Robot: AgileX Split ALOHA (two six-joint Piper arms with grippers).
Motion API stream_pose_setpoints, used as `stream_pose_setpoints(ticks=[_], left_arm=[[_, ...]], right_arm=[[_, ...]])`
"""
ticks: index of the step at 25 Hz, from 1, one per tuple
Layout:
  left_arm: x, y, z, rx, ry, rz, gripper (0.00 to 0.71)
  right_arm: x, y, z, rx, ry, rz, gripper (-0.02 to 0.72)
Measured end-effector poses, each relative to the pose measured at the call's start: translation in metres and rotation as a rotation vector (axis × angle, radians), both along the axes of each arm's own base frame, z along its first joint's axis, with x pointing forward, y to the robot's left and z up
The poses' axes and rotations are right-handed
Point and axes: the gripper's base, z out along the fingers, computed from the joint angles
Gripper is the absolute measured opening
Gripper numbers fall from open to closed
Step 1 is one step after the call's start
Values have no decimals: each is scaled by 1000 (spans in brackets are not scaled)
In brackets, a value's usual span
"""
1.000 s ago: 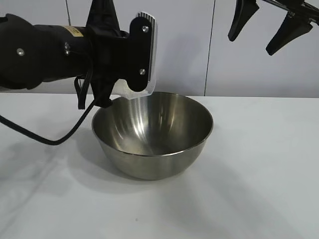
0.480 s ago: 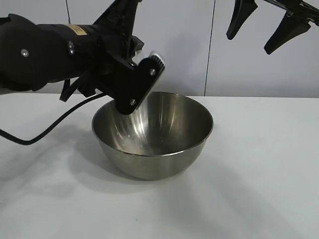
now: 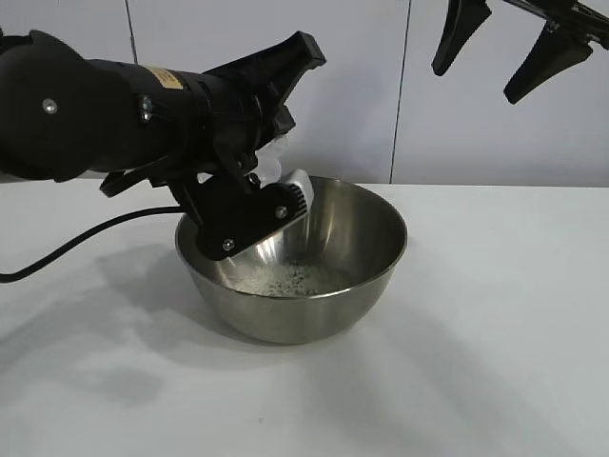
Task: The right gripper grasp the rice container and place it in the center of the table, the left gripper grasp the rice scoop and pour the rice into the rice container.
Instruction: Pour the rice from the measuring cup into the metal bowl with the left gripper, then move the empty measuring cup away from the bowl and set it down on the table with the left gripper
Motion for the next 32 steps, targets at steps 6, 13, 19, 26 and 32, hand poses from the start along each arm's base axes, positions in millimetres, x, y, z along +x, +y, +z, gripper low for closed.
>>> stream_pose_setpoints(ticks=[6, 13, 19, 26, 32], left_arm=[[17, 7, 20, -539, 167, 311, 6], [42, 31, 68, -1532, 492, 739, 6], [70, 80, 66, -2146, 888, 1029, 6], [90, 129, 63, -2380, 1392, 992, 6], [82, 158, 38, -2043, 1495, 856, 6]], right_arm=[[0, 0, 0, 0, 0, 0, 544], [0, 0, 0, 1, -2, -1, 544], [0, 0, 0, 2, -2, -1, 544], [0, 0, 0, 2, -3, 3, 544], [0, 0, 0, -1, -9, 11, 544]])
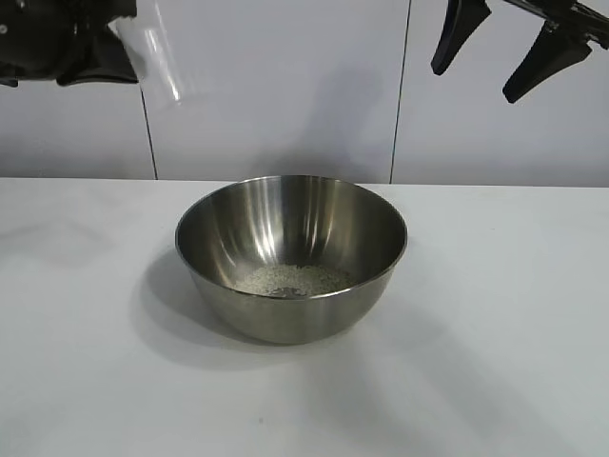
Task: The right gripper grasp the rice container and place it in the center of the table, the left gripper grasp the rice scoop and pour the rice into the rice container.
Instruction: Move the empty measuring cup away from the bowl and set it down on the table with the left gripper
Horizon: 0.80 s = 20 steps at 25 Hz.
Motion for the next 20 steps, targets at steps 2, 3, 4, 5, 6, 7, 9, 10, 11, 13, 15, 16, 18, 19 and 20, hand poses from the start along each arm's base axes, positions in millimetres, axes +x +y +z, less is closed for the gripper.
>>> stream_pose_setpoints(ticks=[2, 3, 4, 5, 6, 7, 9, 10, 11, 13, 15, 16, 18, 19, 20], left_arm=[[-6, 8, -7, 62, -65, -97, 6], [-8, 13, -10, 90, -87, -121, 6], [-9, 19, -13, 117, -101, -125, 6], [-10, 24, -16, 139, -105, -121, 6], [-11, 30, -19, 171, -113, -119, 6], [-12, 35, -22, 208, -128, -124, 6], [-14, 39, -27, 280, -166, -158, 6], [-15, 39, -29, 315, -187, -181, 6], [-15, 39, -30, 343, -206, -197, 6], [-14, 39, -38, 367, -203, -213, 6], [-11, 40, -51, 373, -170, -224, 6], [-9, 40, -60, 372, -145, -228, 6], [-7, 40, -76, 370, -101, -235, 6], [-6, 40, -84, 369, -82, -239, 6], [-5, 41, -89, 369, -67, -240, 6]], right_arm=[[0, 0, 0, -1, -1, 3, 544], [0, 0, 0, -1, -1, 3, 544], [0, 0, 0, -1, -1, 3, 544], [0, 0, 0, -1, -1, 3, 544], [0, 0, 0, -1, -1, 3, 544], [0, 0, 0, -1, -1, 3, 544], [0, 0, 0, -1, -3, 2, 544], [0, 0, 0, 0, -3, 2, 544], [0, 0, 0, 0, -3, 2, 544], [0, 0, 0, 0, -4, 2, 544], [0, 0, 0, 0, -4, 2, 544], [0, 0, 0, 0, -4, 2, 544], [0, 0, 0, 0, -4, 2, 544], [0, 0, 0, 0, -4, 2, 544], [0, 0, 0, 0, -4, 2, 544]])
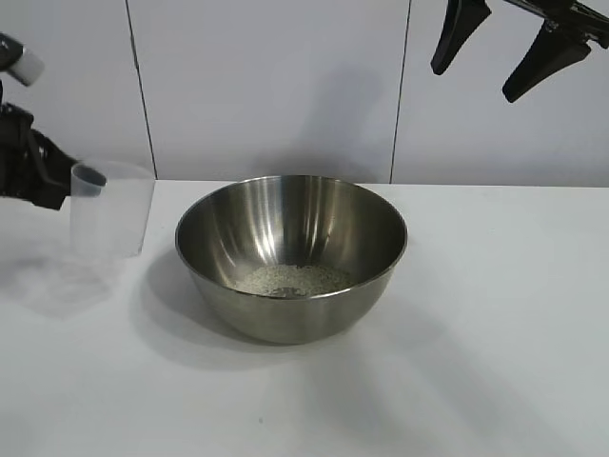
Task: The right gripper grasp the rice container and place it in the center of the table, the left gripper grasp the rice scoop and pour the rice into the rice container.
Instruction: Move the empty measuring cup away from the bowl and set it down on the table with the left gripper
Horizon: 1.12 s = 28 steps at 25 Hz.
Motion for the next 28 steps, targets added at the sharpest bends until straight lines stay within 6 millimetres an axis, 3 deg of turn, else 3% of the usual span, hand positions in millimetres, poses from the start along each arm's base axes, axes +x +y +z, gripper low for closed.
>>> stream_pose_setpoints(ticks=[13, 28], left_arm=[[30, 3, -28, 7, 42, 30, 6], [33, 8, -36, 70, 53, 61, 6]], right_arm=[[1, 0, 0, 1, -8, -1, 544], [2, 0, 1, 1, -22, -4, 544]])
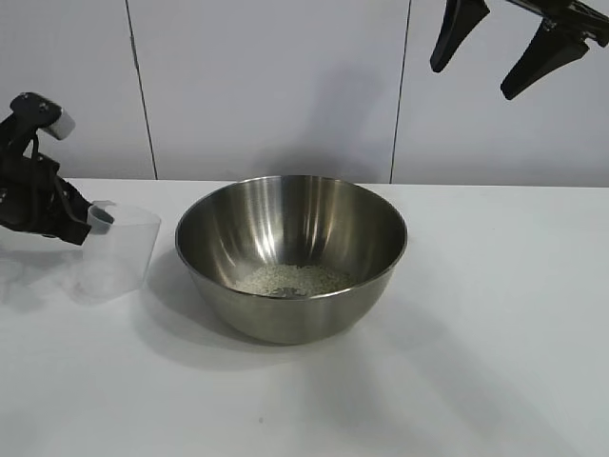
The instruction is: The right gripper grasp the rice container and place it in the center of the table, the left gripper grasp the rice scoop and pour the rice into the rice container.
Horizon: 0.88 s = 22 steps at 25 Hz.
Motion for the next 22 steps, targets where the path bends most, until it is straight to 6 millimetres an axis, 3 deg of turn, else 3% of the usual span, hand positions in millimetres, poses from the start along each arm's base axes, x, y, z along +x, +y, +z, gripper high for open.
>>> stream_pose_setpoints(ticks=[4, 12, 18, 22], left_arm=[[0, 1, 0, 6, 2, 9, 33], [0, 3, 7, 14, -6, 39, 258], [-15, 9, 0, 78, 77, 86, 282], [-16, 16, 18, 65, 81, 226, 298]], right_arm=[[0, 0, 0, 0, 0, 0, 544], [1, 0, 0, 0, -6, -2, 544], [1, 0, 1, -3, -19, 5, 544], [2, 0, 1, -5, -23, 8, 544]])
